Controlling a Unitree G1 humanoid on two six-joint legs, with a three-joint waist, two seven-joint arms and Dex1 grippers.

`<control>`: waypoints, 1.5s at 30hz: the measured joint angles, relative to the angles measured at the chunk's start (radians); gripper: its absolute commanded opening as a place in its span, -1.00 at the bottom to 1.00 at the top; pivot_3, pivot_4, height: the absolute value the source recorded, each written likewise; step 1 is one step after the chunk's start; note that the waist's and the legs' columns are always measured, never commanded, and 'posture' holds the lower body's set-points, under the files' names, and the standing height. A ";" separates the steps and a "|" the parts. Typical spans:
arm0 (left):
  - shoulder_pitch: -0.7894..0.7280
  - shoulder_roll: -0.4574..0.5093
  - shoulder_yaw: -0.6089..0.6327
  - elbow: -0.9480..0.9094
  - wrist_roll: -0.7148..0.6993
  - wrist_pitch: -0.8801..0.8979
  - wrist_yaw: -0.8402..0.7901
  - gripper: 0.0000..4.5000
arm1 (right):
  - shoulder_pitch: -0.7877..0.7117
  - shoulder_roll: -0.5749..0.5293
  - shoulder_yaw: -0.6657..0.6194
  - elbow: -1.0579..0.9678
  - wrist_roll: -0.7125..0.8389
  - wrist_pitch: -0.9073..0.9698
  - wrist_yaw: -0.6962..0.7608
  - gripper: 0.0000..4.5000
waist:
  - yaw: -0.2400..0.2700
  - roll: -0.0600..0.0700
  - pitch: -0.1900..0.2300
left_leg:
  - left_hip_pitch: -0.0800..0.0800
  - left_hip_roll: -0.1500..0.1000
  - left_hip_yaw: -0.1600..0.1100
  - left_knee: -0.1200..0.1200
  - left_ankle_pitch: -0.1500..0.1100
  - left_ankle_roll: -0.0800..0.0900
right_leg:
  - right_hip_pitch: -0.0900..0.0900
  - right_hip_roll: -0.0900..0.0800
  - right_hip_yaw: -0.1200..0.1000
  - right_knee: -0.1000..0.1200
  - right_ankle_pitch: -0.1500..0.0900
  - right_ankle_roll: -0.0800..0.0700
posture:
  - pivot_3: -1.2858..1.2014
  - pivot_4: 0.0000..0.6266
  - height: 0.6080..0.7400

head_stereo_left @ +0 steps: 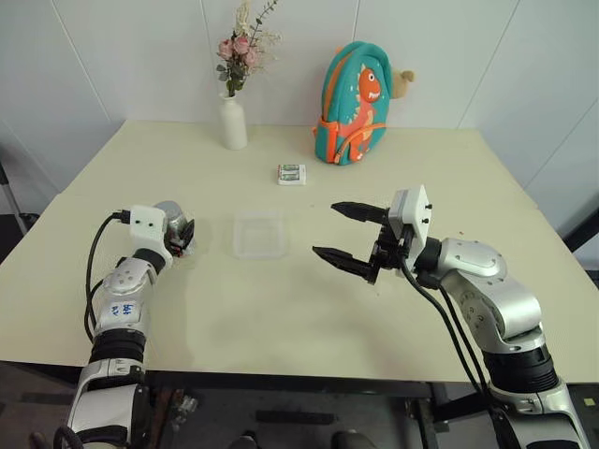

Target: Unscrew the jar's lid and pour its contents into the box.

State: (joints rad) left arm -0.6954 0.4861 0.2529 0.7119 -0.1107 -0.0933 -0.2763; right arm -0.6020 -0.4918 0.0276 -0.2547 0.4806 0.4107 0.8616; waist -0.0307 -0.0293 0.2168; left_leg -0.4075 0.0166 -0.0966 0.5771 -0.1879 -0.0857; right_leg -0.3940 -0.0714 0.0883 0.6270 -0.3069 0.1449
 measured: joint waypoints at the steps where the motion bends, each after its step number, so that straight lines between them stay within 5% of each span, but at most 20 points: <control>1: -0.003 0.000 -0.002 0.007 0.000 -0.008 -0.002 -0.09 | 0.000 0.000 0.000 -0.001 0.003 0.003 -0.002 1.00 | 0.000 0.000 0.000 | 0.000 0.000 0.000 0.000 0.000 0.000 | 0.000 0.000 0.000 0.000 0.000 0.000 | 0.03 -0.52 1.00; 6: 0.014 -0.001 -0.002 -0.024 -0.010 -0.016 -0.031 -0.12 | 0.001 0.000 0.000 -0.008 0.006 0.004 -0.008 1.00 | 0.000 0.000 0.000 | 0.000 0.000 0.000 0.000 0.000 0.000 | 0.000 0.000 0.000 0.000 0.000 0.000 | 0.03 -0.52 1.00; 11: 0.101 0.009 -0.027 -0.303 -0.070 0.067 -0.144 -0.12 | -0.012 0.008 0.000 -0.009 0.013 0.017 -0.030 1.00 | 0.000 0.000 0.000 | -0.001 0.000 0.000 0.000 0.000 0.000 | -0.001 0.000 0.000 0.000 0.000 0.000 | 0.03 -0.52 1.00; 16: 0.165 0.120 -0.026 -0.722 -0.276 0.363 -0.298 -0.12 | -0.093 0.058 0.010 -0.031 0.064 0.147 -0.094 1.00 | -0.008 0.000 0.000 | 0.000 0.001 0.000 0.000 0.000 0.000 | -0.001 0.001 0.000 0.001 0.000 -0.001 | 0.03 -0.52 1.00; 21: 0.196 0.198 -0.069 -0.915 -0.463 0.665 -0.416 -0.12 | -0.209 0.161 0.041 -0.026 0.117 0.275 -0.165 1.00 | -0.024 0.000 0.000 | 0.000 0.001 0.000 0.000 0.000 0.000 | 0.000 0.001 0.000 0.001 -0.001 -0.002 | 0.03 -0.52 1.00; 30: 0.096 0.108 -0.233 -0.912 -0.473 0.757 -0.459 -0.12 | -0.277 0.235 0.120 0.068 0.088 0.333 -0.207 1.00 | -0.021 0.000 0.000 | -0.001 0.001 -0.001 0.000 0.000 0.000 | -0.001 0.001 0.000 -0.001 -0.001 -0.002 | 0.03 -0.52 1.00; 42: 0.059 0.079 -0.265 -0.885 -0.453 0.756 -0.501 -0.12 | -0.276 0.248 0.121 0.070 0.078 0.342 -0.234 1.00 | -0.026 0.000 0.000 | -0.002 0.002 -0.001 -0.001 -0.001 0.001 | -0.004 0.003 0.000 0.001 -0.002 -0.003 | 0.03 -0.52 1.00; 45: 0.052 0.079 -0.265 -0.866 -0.445 0.751 -0.509 -0.12 | -0.273 0.247 0.120 0.070 0.078 0.343 -0.234 0.72 | -0.026 0.000 0.000 | -0.002 0.002 -0.001 -0.001 -0.001 0.001 | -0.004 0.003 0.000 0.001 -0.002 -0.003 | 0.03 -0.52 1.00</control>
State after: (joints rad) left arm -0.6429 0.5654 -0.0122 -0.1539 -0.5553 0.6579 -0.7851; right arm -0.8750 -0.2443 0.1476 -0.1851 0.5589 0.7533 0.6276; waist -0.0565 -0.0291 0.2170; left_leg -0.4096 0.0190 -0.0973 0.5757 -0.1893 -0.0848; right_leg -0.3976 -0.0685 0.0886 0.6278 -0.3091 0.1423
